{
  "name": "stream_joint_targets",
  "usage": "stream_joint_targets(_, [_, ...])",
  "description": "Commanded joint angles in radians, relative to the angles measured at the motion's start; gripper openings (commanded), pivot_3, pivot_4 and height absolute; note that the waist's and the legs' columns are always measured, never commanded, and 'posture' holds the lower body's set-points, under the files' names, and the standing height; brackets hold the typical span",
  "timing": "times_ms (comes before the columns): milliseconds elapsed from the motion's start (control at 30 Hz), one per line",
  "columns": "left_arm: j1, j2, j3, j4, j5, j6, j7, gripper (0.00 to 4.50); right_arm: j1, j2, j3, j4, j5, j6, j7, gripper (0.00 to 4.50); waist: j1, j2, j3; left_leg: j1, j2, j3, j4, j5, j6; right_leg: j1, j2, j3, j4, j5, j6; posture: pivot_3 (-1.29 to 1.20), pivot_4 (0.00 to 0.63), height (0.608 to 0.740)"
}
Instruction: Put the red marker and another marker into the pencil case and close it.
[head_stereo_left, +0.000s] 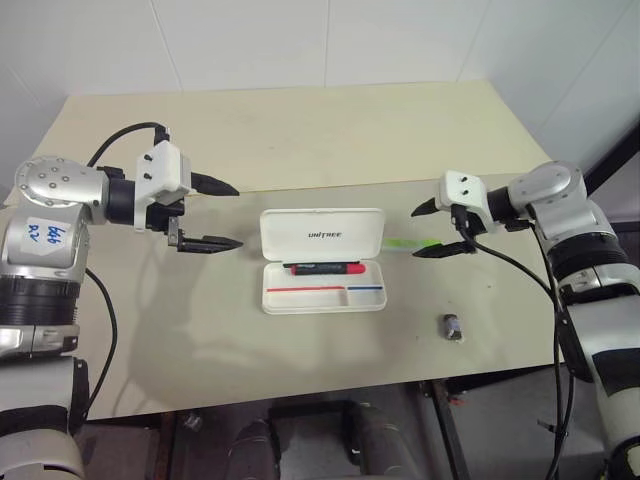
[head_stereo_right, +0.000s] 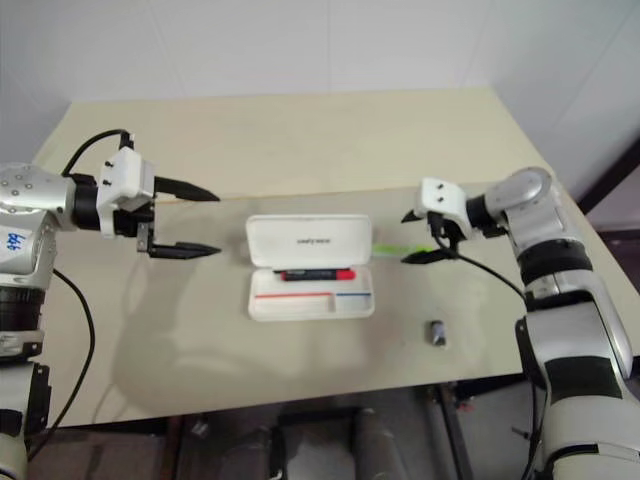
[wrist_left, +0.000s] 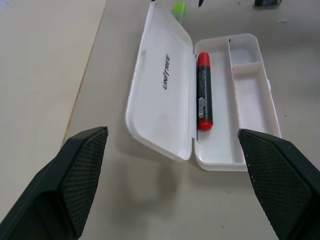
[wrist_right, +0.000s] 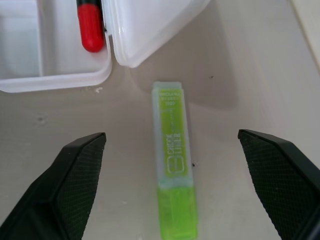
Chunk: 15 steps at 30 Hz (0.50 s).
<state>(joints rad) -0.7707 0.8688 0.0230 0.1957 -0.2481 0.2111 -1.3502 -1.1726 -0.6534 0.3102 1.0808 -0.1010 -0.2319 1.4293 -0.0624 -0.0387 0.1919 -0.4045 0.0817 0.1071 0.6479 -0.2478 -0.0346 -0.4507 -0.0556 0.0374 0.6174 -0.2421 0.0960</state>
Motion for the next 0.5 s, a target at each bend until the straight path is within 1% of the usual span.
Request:
stream_joint_targets(33, [0.018, 0.026, 0.043, -0.075, -0.030, 0.025, 0.028, 4.47, -0.039, 0.023, 0.017, 0.082, -0.065, -0.059, -0.026, 4.50, 0.003, 0.000, 0.000, 0.000, 0.000, 0.000, 0.000, 0.000, 0.000, -0.001, 0.000, 0.000, 0.001, -0.001, 0.000, 0.00, 0.150, 0.740])
stream_joint_targets(200, [0.035, 0.034, 0.051, -0.102, -0.039, 0.045, 0.052, 4.47, -0.059, 0.064, 0.022, 0.151, -0.123, -0.077, -0.059, 4.50, 0.001, 0.000, 0.000, 0.000, 0.000, 0.001, 0.000, 0.000, -0.001, -0.002, 0.000, 0.000, 0.003, -0.001, 0.000, 0.00, 0.150, 0.740])
stream_joint_targets(233, [0.039, 0.035, 0.055, -0.110, -0.042, 0.048, 0.058, 4.50, -0.062, 0.073, 0.037, 0.162, -0.149, -0.075, -0.086, 4.31, 0.000, 0.000, 0.000, 0.000, 0.000, 0.001, 0.001, 0.000, -0.001, -0.002, 0.000, 0.000, 0.003, -0.001, 0.000, 0.00, 0.150, 0.740])
stream_joint_targets(300, [0.046, 0.037, 0.058, -0.121, -0.047, 0.052, 0.068, 4.50, -0.066, 0.083, 0.057, 0.177, -0.186, -0.080, -0.114, 3.85, -0.001, 0.000, 0.000, 0.000, 0.000, 0.000, 0.001, 0.001, -0.002, -0.002, 0.000, 0.000, 0.004, -0.001, 0.000, 0.00, 0.150, 0.740])
stream_joint_targets(367, [0.048, 0.036, 0.059, -0.126, -0.049, 0.054, 0.075, 4.50, -0.071, 0.086, 0.054, 0.186, -0.198, -0.083, -0.117, 3.23, -0.007, 0.000, 0.000, 0.001, 0.000, 0.000, 0.001, 0.001, -0.003, -0.002, 0.000, 0.000, 0.005, -0.001, 0.000, 0.00, 0.150, 0.740])
stream_joint_targets(500, [0.052, 0.029, 0.053, -0.132, -0.051, 0.053, 0.087, 4.50, -0.079, 0.080, 0.049, 0.199, -0.219, -0.079, -0.136, 1.82, -0.017, 0.000, 0.000, 0.001, 0.000, 0.000, 0.002, 0.002, -0.003, -0.001, 0.000, 0.000, 0.005, -0.001, 0.000, 0.00, 0.150, 0.740])
